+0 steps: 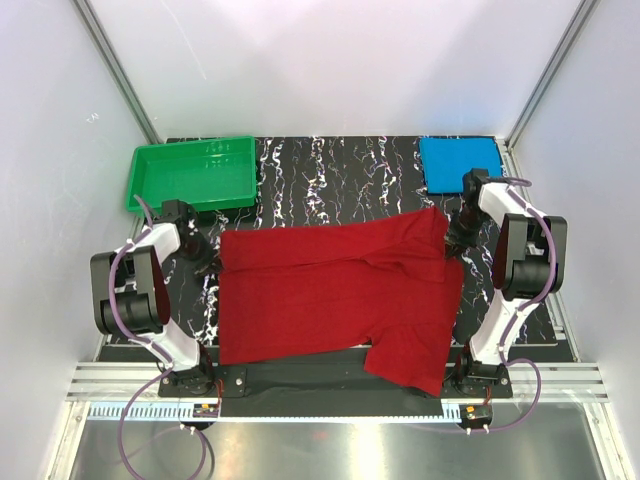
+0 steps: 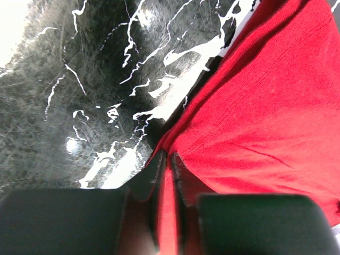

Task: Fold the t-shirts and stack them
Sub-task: Fold the tshirt

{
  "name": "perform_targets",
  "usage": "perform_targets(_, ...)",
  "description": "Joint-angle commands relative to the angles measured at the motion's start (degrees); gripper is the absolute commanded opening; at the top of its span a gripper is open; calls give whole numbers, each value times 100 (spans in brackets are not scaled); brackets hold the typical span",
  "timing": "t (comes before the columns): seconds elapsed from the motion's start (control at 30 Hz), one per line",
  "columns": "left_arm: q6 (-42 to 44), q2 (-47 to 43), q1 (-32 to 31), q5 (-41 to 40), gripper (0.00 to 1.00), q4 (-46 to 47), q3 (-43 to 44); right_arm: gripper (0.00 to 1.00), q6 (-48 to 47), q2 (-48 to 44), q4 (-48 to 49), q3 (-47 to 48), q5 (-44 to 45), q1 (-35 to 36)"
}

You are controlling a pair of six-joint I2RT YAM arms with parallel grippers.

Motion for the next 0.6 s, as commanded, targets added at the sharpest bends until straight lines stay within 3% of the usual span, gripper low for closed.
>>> perform_targets(0.0, 7, -381, 86, -204, 28, -14, 55, 10, -73, -204, -137, -96, -30, -48)
perform_targets(0.1, -90, -838, 77, -256, 42, -137, 142, 18, -47, -468, -269, -35, -3, -48)
perform_targets(0.27, 24, -1139, -2, -160, 49, 143, 432, 44, 15, -688, -33, 368, -73, -48)
perform_targets(0.43, -72, -638, -204, 700, 41, 881, 564, 46, 419, -303, 731, 782, -591, -48)
perform_targets(0.57, -134, -242, -336, 746, 40, 1189, 635, 46, 604, 111, 1084, 1211, -496, -48)
